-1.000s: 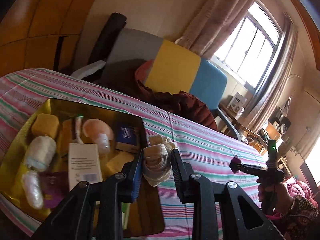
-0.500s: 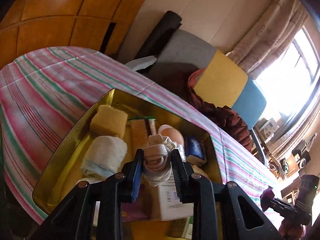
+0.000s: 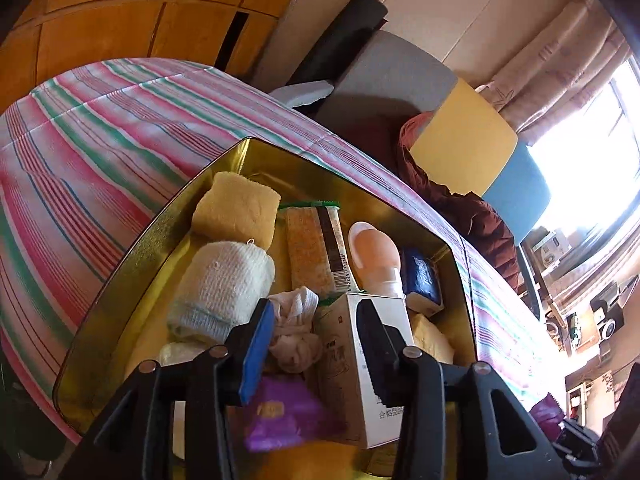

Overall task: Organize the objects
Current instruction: 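Lower the cloth into the tray and open the left tool while the right tool brings the pack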

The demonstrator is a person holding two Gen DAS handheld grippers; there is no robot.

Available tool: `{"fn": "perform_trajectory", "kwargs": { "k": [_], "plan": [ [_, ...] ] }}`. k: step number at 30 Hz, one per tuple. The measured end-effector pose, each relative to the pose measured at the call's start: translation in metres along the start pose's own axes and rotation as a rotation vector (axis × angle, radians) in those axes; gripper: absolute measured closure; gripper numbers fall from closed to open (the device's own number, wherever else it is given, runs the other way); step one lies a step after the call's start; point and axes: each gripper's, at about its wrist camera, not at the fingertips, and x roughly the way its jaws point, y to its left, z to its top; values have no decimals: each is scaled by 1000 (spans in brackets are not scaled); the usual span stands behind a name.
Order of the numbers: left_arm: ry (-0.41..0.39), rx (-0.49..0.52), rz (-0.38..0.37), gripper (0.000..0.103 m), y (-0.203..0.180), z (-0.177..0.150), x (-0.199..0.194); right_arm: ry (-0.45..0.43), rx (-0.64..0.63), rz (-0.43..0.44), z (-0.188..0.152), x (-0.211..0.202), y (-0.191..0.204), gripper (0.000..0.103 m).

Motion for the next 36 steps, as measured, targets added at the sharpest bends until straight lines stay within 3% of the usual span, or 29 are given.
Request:
{"fn": "perform_trajectory", "kwargs": {
  "k": [12, 29, 36],
  "plan": [
    [-46, 55, 21, 60, -24, -3, -31, 49, -4, 5, 5, 27, 12, 69],
    [-45, 70, 64, 60, -14, -16, -69, 90, 42, -76, 69, 92, 10, 69],
    [-52, 63, 55, 60, -12, -15, -73, 101, 136, -54, 85, 113, 1, 69]
  ]
}}
